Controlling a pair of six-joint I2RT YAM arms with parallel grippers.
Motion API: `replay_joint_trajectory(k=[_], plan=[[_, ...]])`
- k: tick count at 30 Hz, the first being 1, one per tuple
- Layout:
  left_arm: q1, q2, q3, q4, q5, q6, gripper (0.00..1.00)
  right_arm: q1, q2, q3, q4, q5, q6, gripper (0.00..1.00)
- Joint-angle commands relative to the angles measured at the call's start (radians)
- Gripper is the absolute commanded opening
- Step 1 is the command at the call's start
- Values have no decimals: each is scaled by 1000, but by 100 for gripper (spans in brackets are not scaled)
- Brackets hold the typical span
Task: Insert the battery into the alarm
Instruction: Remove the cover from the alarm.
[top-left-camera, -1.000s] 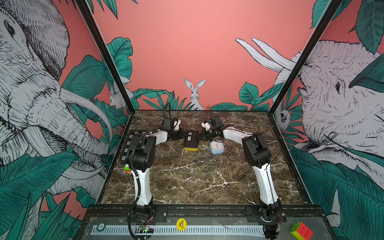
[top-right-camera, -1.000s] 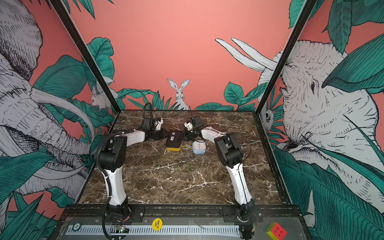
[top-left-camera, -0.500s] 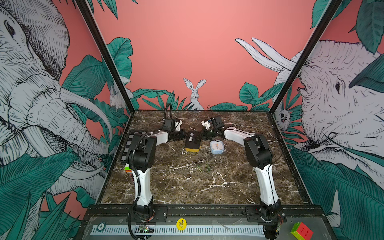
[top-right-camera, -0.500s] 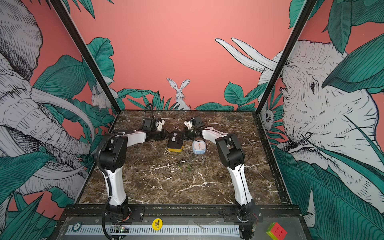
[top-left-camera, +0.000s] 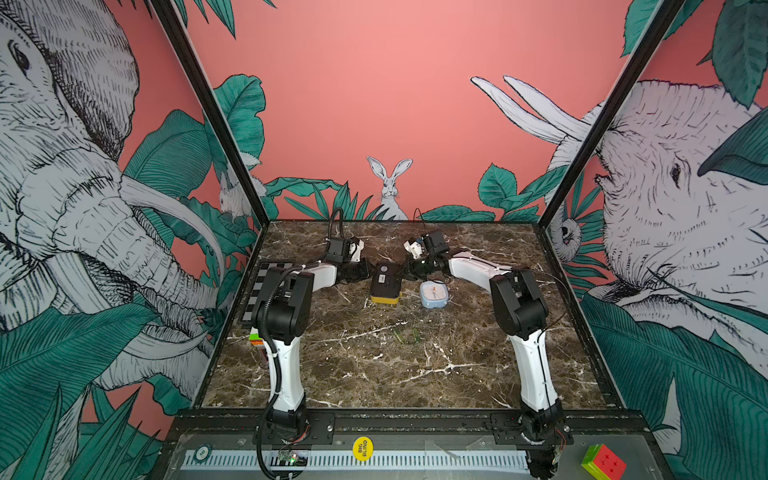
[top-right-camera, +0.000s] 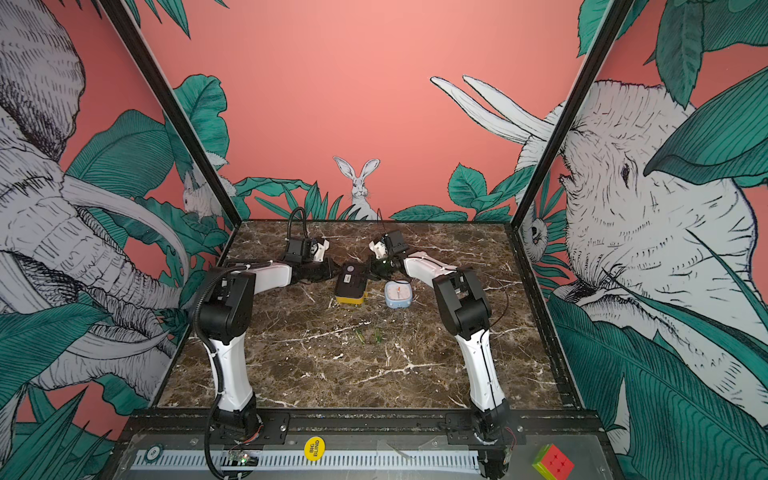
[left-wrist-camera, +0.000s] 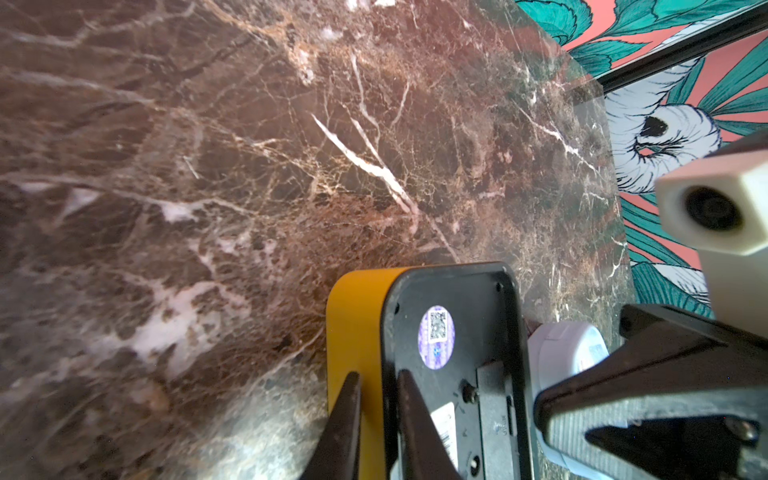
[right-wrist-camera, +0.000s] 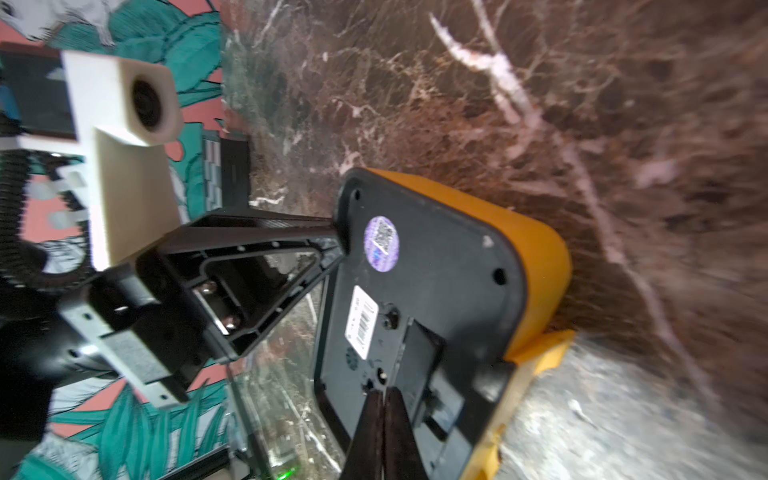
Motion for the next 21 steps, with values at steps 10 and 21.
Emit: replay_joint_trajectory(k=[10, 21], plan=[[-23, 6, -96, -155, -11, -24, 19, 41, -24, 83, -181, 128, -119, 21], [-24, -109, -194, -151, 57, -20, 31, 66, -36, 115, -269, 209, -171, 32]])
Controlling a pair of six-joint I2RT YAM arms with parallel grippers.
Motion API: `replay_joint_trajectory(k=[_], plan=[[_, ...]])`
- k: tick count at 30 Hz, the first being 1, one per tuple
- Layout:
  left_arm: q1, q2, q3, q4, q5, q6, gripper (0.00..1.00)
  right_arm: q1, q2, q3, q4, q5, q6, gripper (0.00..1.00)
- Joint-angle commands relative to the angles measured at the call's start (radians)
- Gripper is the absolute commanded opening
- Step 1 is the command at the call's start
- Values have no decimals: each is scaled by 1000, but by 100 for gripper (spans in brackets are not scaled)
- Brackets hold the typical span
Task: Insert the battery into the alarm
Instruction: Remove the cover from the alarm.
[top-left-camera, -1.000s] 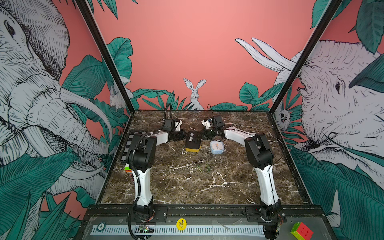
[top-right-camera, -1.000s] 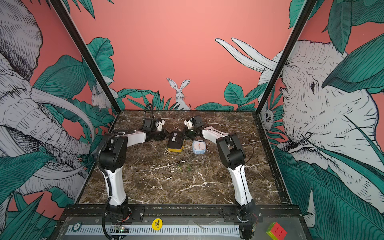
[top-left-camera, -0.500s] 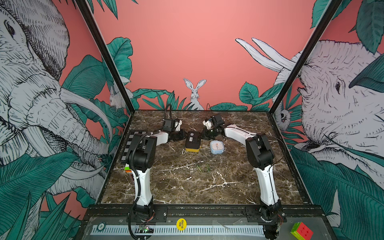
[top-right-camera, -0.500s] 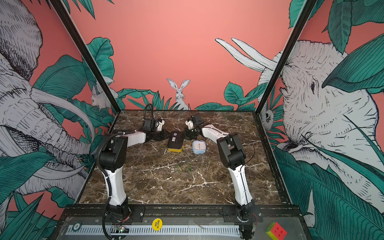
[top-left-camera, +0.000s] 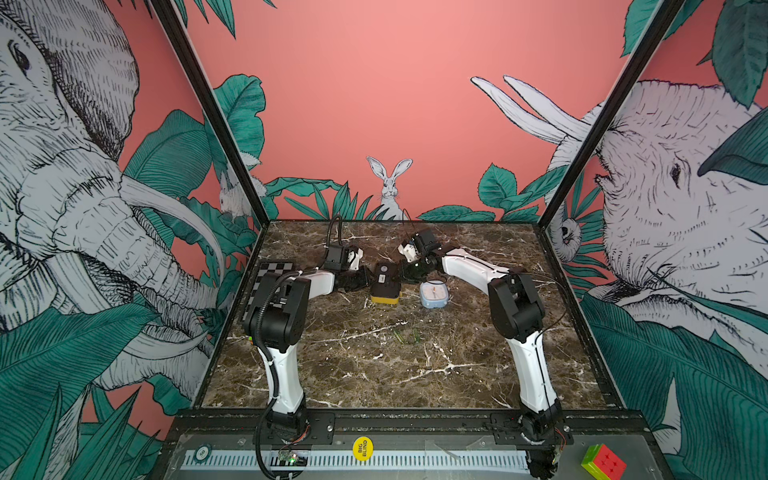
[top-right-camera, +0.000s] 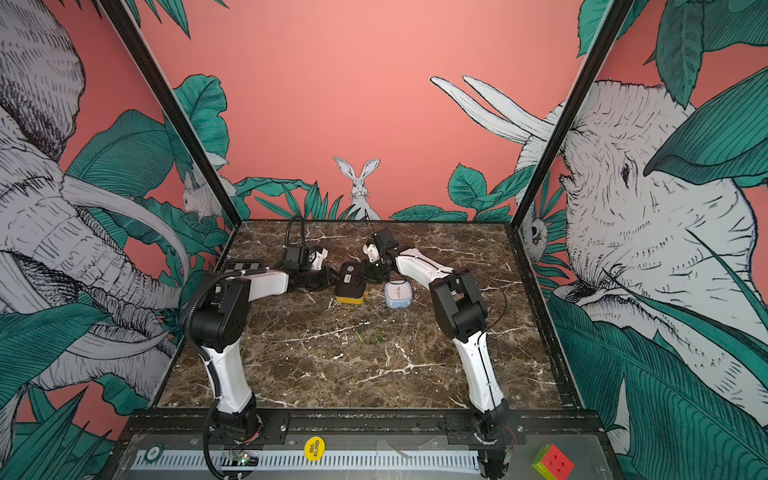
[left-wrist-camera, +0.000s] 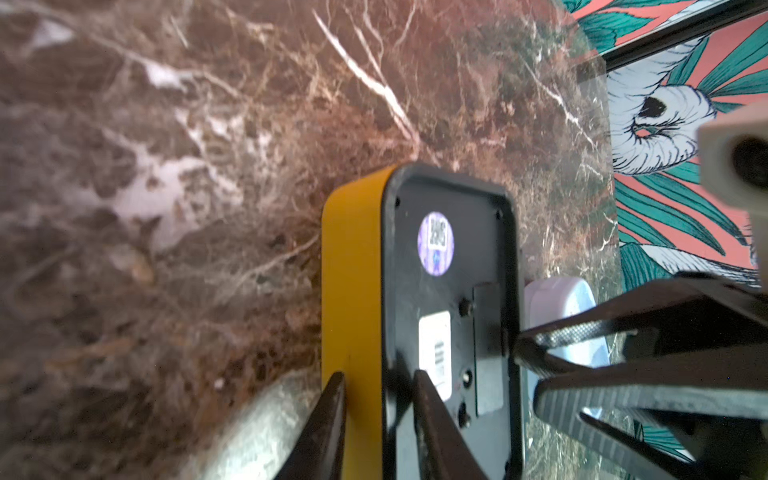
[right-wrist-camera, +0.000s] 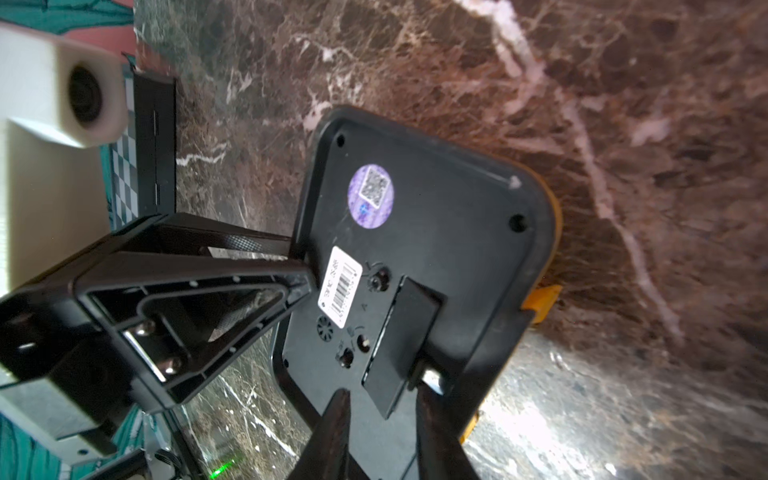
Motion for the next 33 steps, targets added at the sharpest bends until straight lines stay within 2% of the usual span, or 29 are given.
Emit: replay_joint_trajectory(k=[1, 8, 17, 24, 33], plan=[[-17, -15, -57, -152, 27, 11, 31, 6, -34, 30, -70, 67, -39, 34], [-23, -23, -68, -149, 112, 26, 30, 20, -27, 85, -159, 137, -77, 38], [-27, -26, -81, -146, 119, 31, 28, 48, 22, 176, -299, 221, -113, 40], [-27, -29, -86, -143, 119, 34, 28, 66, 56, 215, -315, 239, -110, 43], [-28, -30, -86, -146, 114, 40, 27, 80, 105, 290, -372, 323, -119, 47]])
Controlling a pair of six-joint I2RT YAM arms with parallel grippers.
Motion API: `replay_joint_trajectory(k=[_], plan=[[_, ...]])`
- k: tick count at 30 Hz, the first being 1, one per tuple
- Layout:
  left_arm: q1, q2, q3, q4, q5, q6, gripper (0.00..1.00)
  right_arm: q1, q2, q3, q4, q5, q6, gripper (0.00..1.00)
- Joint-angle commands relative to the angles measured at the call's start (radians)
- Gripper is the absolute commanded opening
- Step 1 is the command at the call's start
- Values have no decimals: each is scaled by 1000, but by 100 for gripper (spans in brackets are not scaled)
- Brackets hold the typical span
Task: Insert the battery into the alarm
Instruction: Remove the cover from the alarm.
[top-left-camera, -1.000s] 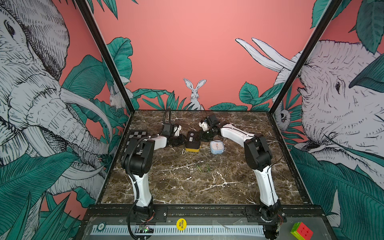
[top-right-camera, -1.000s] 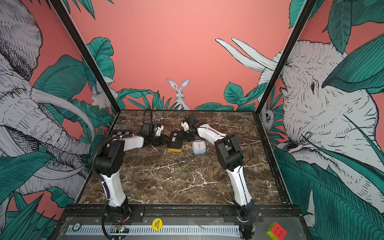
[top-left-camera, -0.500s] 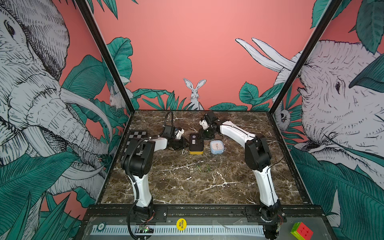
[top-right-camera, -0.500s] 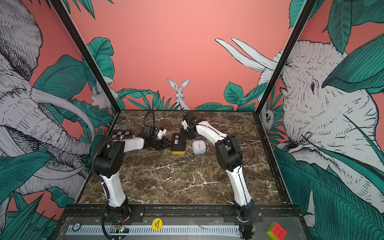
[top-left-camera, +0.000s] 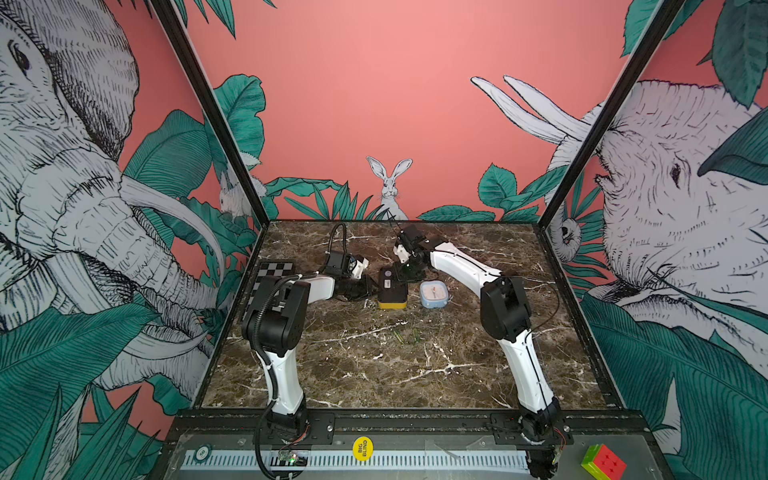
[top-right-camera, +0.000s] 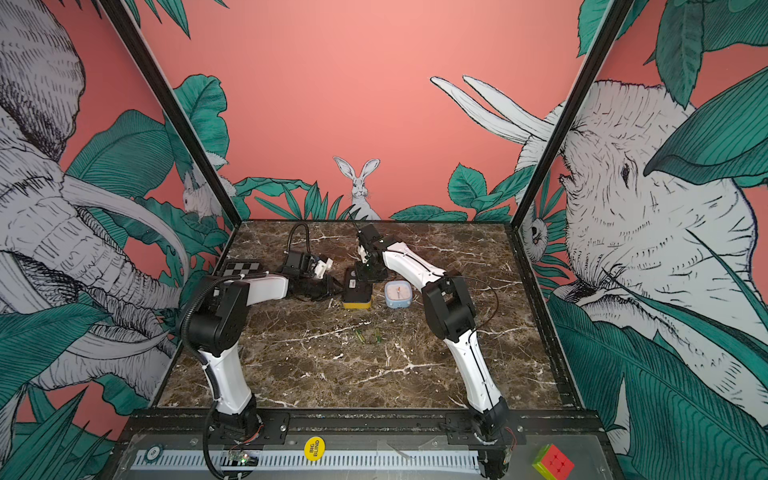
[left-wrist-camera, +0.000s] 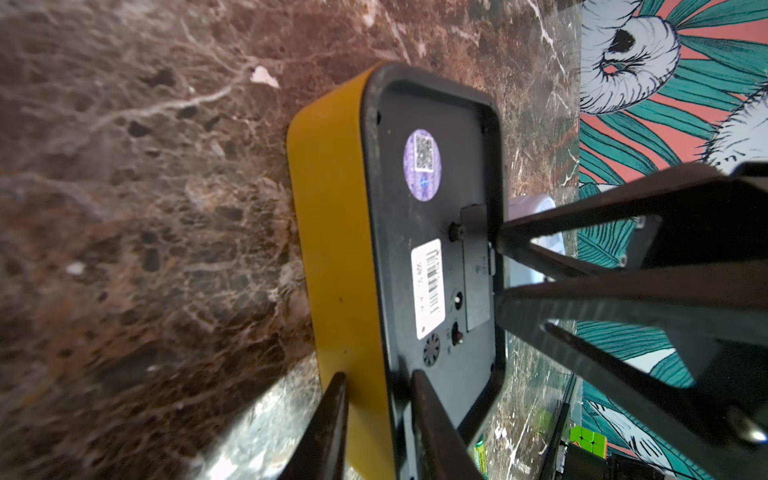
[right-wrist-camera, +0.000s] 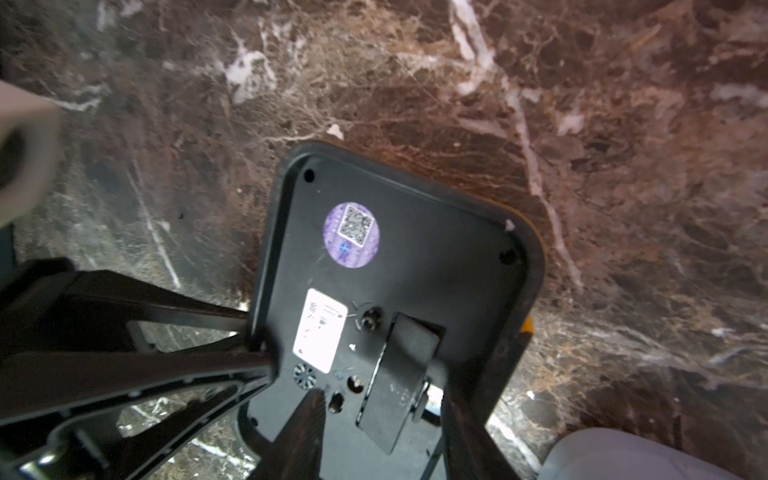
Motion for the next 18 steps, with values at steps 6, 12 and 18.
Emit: replay_joint_trajectory(k=[6, 12, 18], plan=[[-13, -2, -32, -96, -26, 23, 27, 9, 43, 41, -32, 29, -4, 48], [-13, 4, -26, -100, -27, 22, 27, 5, 62, 44, -6, -40, 19, 45], [-13, 7, -25, -100, -33, 22, 26, -8, 51, 14, 41, -113, 49, 38]])
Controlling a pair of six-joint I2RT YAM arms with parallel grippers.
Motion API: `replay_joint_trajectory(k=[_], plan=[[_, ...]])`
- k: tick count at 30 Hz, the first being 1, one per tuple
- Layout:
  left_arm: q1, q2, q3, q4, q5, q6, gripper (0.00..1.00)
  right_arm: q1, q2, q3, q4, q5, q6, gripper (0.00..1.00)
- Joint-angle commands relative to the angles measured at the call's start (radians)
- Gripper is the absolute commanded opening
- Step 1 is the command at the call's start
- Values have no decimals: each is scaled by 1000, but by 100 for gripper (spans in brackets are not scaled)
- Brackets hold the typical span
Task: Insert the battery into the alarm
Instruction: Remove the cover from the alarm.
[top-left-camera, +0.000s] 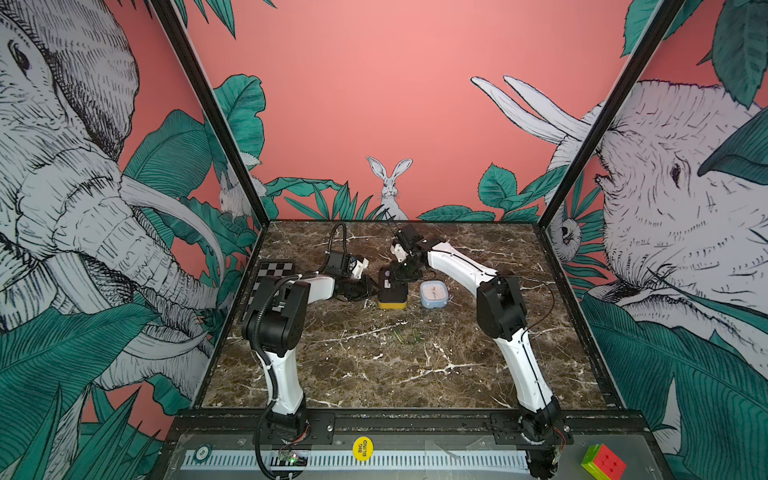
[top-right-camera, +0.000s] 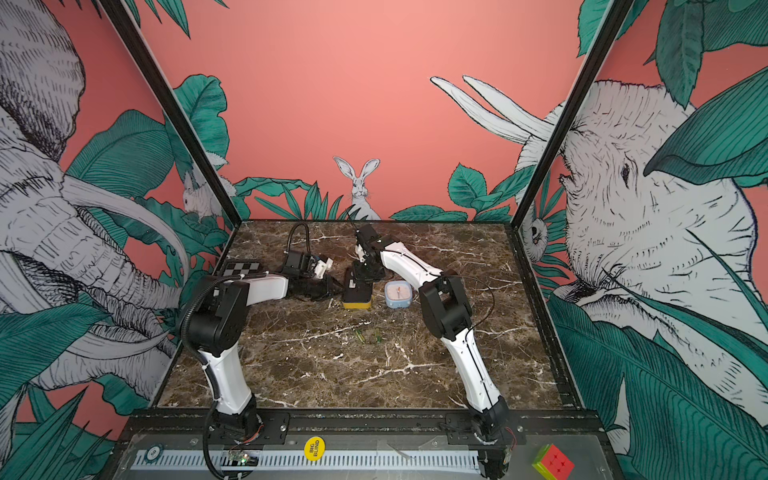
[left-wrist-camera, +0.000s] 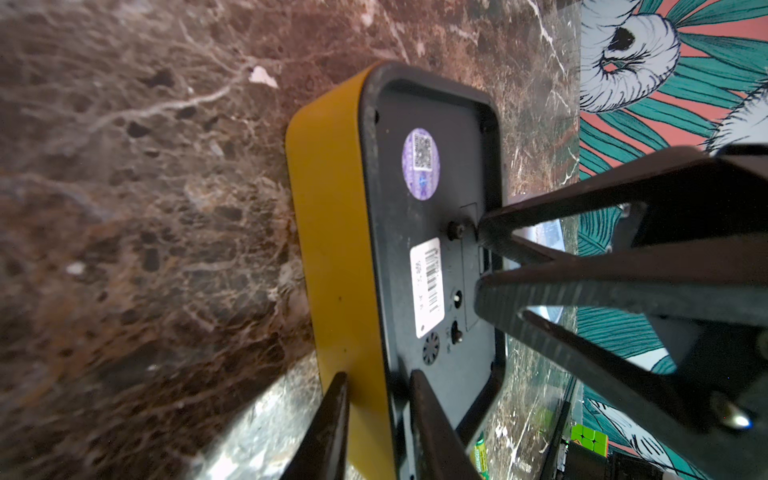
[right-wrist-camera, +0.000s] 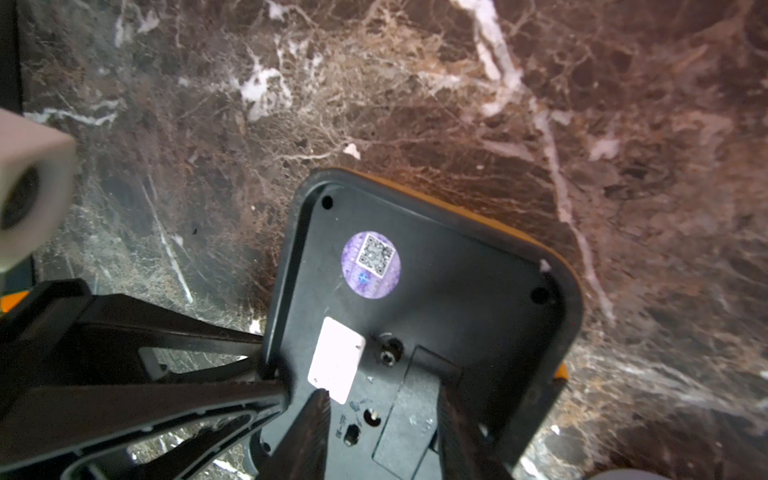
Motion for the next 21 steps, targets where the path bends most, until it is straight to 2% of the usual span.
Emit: replay_joint_trajectory(k=[1, 7, 21], plan=[[-14, 8, -25, -98, -32, 19, 26, -9, 14, -25, 25, -60, 26, 37], [-14, 12, -25, -94, -35, 16, 26, -26, -17, -83, 83, -113, 58, 31], [-28, -8, -44, -97, 0, 15, 27, 5, -61, -62, -66, 96, -20, 39]])
